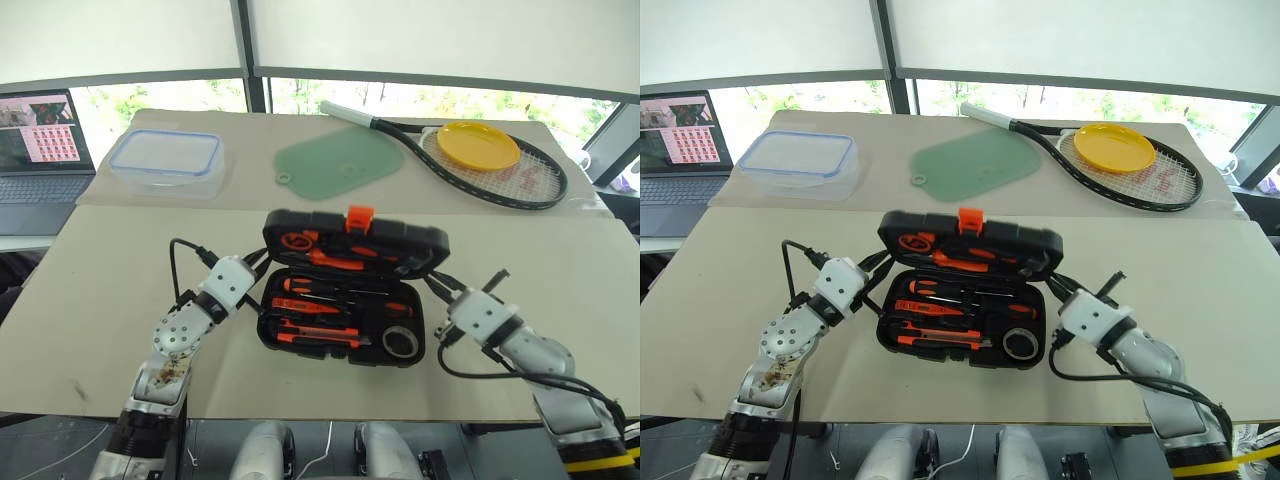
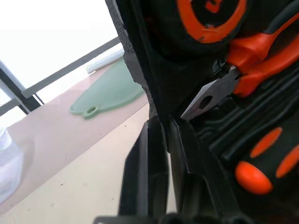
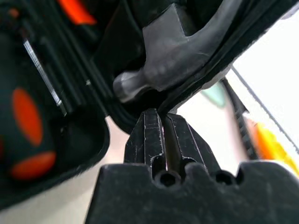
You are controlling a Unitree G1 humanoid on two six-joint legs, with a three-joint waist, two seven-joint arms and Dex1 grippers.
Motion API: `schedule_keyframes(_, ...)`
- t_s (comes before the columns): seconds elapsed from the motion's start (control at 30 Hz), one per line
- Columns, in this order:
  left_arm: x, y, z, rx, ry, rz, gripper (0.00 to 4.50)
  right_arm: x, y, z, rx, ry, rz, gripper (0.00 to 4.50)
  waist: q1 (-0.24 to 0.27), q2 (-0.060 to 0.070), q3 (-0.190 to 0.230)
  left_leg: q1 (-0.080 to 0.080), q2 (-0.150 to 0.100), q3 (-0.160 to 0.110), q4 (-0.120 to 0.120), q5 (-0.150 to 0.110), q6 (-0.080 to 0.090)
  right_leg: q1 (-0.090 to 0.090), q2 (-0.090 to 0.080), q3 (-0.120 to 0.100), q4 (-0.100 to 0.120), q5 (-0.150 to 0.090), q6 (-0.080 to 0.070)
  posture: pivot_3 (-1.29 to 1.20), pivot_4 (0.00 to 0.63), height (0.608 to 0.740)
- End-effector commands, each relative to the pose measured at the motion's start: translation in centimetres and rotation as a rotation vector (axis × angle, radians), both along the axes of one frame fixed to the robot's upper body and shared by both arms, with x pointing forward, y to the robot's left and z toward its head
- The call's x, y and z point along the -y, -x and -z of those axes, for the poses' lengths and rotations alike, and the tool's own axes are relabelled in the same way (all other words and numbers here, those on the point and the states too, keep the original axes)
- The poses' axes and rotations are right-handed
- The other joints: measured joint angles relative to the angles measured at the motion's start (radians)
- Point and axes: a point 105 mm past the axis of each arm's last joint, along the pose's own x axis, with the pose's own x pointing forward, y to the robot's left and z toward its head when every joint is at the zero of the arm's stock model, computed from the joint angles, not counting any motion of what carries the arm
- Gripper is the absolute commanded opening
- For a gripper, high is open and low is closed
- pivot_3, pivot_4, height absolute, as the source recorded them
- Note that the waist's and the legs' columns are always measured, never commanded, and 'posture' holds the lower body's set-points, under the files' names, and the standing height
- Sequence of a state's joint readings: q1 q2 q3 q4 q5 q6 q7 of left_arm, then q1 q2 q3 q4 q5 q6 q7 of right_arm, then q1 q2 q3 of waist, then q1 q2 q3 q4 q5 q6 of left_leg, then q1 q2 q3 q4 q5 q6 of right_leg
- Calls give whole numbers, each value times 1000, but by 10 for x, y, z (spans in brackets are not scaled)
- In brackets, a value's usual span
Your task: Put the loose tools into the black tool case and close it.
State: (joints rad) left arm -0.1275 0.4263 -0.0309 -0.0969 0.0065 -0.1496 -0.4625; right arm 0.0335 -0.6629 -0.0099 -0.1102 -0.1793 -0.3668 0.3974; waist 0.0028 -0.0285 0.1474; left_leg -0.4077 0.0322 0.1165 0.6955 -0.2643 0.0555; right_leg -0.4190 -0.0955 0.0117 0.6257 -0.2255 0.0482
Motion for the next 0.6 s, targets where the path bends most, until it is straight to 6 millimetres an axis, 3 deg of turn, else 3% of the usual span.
schedule_keyframes(0.03, -34, 9, -19, 30, 31, -125, 1821, 23, 17, 9, -3, 98, 12, 1077, 1, 0, 0, 0, 0, 0, 0, 0, 0, 0, 0, 0, 0, 0, 0, 0, 150, 738)
schedule_keyframes(0.17, -58, 42, -33, -165, 144, -133, 3172, 36, 38, -8, -143, -16, 28, 2302, -19, -1, 0, -1, 4, 1, -2, 0, -1, -3, 1, 1, 2, -2, -3, 0, 150, 738)
schedule_keyframes(0.23, -66, 56, -34, -278, 167, -112, 3914, 37, 50, -7, -268, -75, 15, 3096, -21, 0, 0, 1, 7, 1, -2, 1, -2, -2, 2, 1, 3, -3, -5, 0, 150, 738)
schedule_keyframes(0.33, -92, 69, -32, -503, 185, -81, 3914, 30, 94, 7, -609, -106, -122, 3096, -11, 2, -1, 4, 7, 1, -2, 1, -2, 1, 1, 0, 4, -4, -6, 0, 150, 738)
schedule_keyframes(0.4, -104, 61, -29, -590, 135, -43, 3914, 21, 113, 10, -770, -128, -218, 3096, 2, 1, -1, 8, 7, -2, -3, 1, -3, 4, 2, -3, 5, -8, -8, 0, 150, 738)
schedule_keyframes(0.43, -108, 51, -29, -581, 84, -38, 3983, 17, 117, 11, -811, -138, -248, 2530, 8, 1, -1, 11, 7, -2, -3, 1, -4, 3, 3, -5, 4, -13, -14, 0, 150, 738)
schedule_keyframes(0.53, -105, 19, -27, -551, -8, -9, 3262, 6, 120, 16, -868, -112, -320, 1602, 19, 0, -1, 12, 7, -2, -2, -2, -12, 4, 2, -4, 4, -14, -11, 0, 150, 738)
schedule_keyframes(0.6, -92, -2, -24, -541, -58, 49, 2429, -2, 118, 21, -875, -86, -363, 873, 25, -3, -2, 12, 6, -2, -2, -2, -13, 5, 2, -4, 3, -13, -11, 0, 150, 738)
